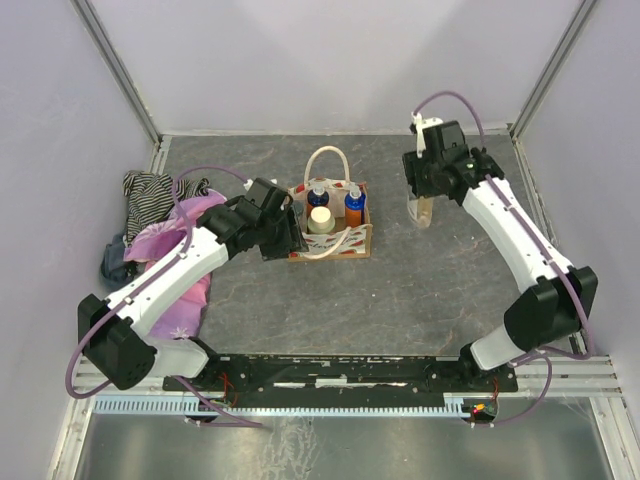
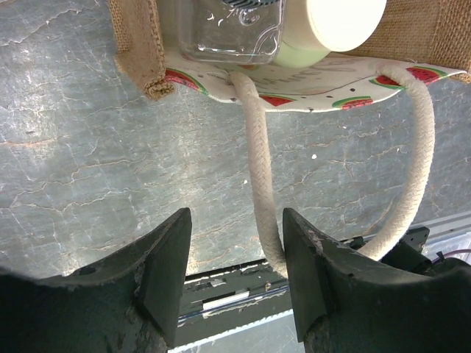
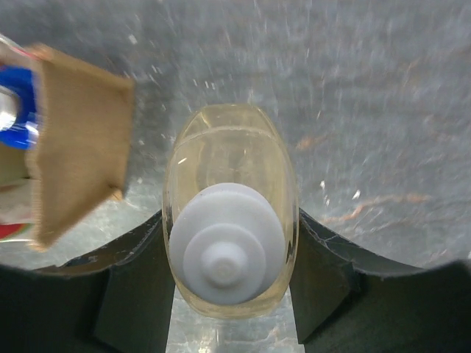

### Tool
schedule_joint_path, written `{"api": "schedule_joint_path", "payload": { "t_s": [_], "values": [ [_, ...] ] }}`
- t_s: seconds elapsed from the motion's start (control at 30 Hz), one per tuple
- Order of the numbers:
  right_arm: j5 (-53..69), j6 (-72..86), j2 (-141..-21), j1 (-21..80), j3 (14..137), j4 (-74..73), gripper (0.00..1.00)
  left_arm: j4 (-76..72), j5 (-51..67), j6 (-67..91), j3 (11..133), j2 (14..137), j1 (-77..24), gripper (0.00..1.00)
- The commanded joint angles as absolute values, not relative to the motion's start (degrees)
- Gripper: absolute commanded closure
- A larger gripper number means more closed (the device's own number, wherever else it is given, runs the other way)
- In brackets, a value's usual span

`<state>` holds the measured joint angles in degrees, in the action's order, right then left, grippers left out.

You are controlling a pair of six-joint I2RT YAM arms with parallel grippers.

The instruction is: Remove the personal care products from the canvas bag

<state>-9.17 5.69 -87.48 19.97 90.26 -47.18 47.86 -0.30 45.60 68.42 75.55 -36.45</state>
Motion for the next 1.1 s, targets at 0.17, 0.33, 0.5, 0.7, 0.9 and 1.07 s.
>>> {"api": "schedule_joint_path", "payload": {
  "t_s": [0.17, 0.33, 0.5, 0.7, 0.9, 1.07],
  "values": [
    [-8.0, 9.4, -87.7, 15.6, 81.0, -32.5, 0.81, 45.1, 0.9, 48.7, 69.9, 76.8, -36.7, 0.41],
    [-9.1, 10.6, -89.1, 15.6, 79.0, -32.4, 0.79, 44.7, 1.2, 48.7, 69.4, 77.3, -36.7, 0.41],
    [-9.6, 11.7, -90.3, 15.6, 77.3, -32.5, 0.49, 44.2, 1.4, 49.0, 68.2, 76.8, -36.7, 0.41],
    [-10.6, 12.1, -90.5, 15.5, 76.3, -32.4, 0.21, 44.2, 1.2, 48.9, 67.6, 76.5, -36.7, 0.41],
    [-9.5, 13.0, -87.2, 15.6, 76.3, -34.0, 0.06, 44.1, 1.2, 48.8, 66.8, 76.5, -36.7, 0.41],
    [-4.6, 12.2, -84.1, 21.5, 81.1, -35.1, 0.07, 44.0, 1.0, 48.9, 66.6, 76.5, -36.7, 0.41]
  ]
}}
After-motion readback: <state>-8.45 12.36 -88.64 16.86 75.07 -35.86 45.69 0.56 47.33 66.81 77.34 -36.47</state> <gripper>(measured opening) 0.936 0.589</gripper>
